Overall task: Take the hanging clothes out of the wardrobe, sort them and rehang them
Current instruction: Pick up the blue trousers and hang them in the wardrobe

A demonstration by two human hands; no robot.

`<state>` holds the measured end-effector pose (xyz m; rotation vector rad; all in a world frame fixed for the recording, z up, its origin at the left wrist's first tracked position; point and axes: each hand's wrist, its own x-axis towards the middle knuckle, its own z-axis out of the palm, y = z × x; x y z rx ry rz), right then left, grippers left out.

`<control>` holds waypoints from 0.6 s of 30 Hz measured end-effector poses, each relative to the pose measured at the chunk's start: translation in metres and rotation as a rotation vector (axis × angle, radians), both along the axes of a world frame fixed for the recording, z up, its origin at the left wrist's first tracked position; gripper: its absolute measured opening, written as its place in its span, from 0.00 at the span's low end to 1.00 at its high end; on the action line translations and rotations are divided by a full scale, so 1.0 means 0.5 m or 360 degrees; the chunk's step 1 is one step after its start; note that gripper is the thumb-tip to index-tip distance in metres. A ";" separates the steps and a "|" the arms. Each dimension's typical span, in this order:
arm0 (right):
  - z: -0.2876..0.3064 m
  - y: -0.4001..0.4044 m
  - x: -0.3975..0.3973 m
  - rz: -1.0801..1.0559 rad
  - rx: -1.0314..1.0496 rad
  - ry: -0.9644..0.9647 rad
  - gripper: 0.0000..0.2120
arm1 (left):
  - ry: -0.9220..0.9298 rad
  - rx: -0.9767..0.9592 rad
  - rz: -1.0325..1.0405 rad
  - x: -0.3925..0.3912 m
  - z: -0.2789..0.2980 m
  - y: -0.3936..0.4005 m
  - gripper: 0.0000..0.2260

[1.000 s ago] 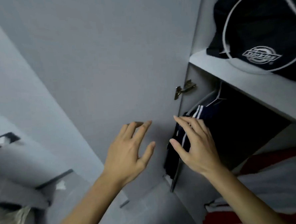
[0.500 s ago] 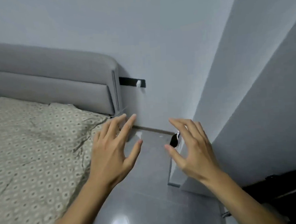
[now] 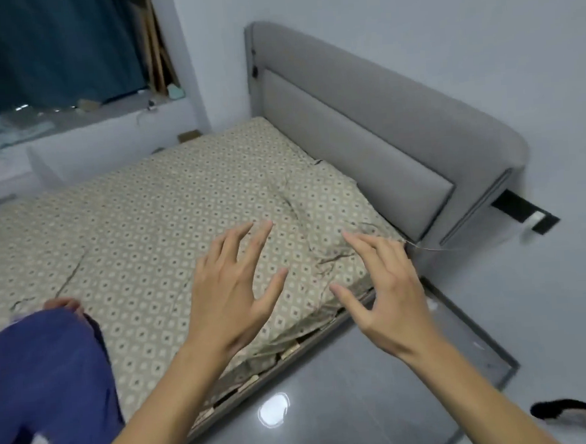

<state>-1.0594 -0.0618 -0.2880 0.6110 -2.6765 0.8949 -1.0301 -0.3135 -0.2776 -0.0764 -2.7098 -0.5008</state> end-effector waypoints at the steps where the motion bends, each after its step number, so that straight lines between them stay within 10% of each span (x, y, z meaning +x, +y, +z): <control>1: -0.004 -0.042 -0.024 0.0095 0.0006 -0.0002 0.33 | -0.0010 0.0001 0.0106 0.011 -0.004 -0.041 0.30; 18: -0.087 -0.752 -0.071 0.1501 0.0046 -0.0106 0.32 | -0.0205 0.0069 0.1668 0.394 -0.081 -0.466 0.31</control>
